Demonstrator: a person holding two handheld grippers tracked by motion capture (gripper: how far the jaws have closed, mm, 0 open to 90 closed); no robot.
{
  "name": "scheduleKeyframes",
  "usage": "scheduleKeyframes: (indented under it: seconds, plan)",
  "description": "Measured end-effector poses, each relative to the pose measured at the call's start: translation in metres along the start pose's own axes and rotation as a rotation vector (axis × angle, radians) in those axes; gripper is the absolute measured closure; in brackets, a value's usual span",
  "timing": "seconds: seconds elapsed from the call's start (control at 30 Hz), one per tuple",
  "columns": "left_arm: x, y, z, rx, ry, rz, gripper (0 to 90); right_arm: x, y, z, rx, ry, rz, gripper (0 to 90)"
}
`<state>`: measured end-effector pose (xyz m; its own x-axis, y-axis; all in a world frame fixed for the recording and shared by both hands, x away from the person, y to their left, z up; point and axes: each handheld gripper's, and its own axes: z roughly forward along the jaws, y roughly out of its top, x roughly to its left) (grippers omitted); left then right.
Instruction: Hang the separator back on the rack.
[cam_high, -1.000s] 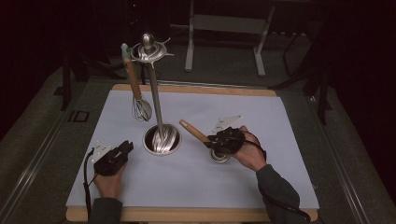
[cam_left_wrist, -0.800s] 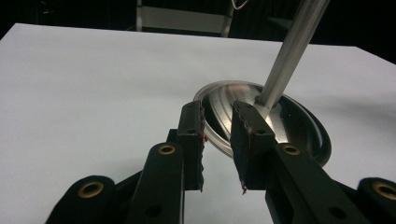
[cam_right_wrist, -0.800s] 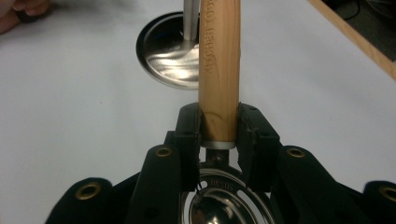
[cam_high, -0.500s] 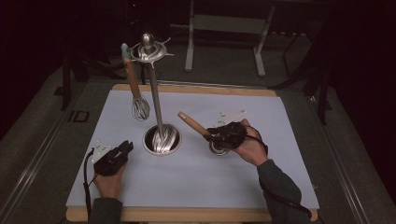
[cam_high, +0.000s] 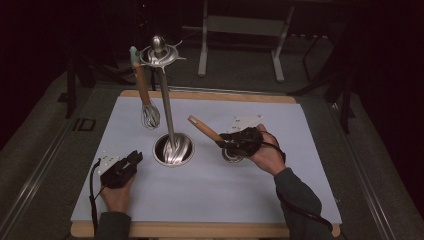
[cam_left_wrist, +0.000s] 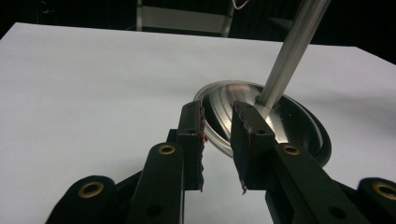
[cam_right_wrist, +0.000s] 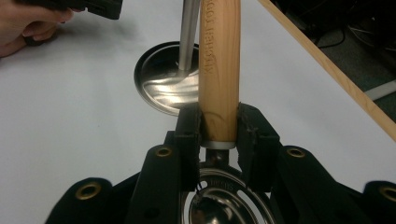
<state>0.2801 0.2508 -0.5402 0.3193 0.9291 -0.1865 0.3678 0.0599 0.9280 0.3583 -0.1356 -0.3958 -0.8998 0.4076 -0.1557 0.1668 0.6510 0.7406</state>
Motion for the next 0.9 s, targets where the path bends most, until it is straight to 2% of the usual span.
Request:
scheduleKeyframes:
  seconds: [0.37, 0.63, 0.9]
  plan:
    - [-0.001, 0.0, 0.0, 0.001, 0.002, 0.006, 74.6, 0.0, 0.006, -0.005, -0.055, -0.01, -0.016, 71.2]
    - [-0.001, 0.0, 0.0, 0.0, 0.001, 0.004, 74.6, 0.001, 0.014, -0.008, -0.075, -0.031, -0.061, 71.1]
    - [-0.001, 0.0, 0.0, 0.0, 0.002, 0.005, 74.6, 0.001, 0.021, -0.008, -0.1, -0.041, -0.082, 71.1]
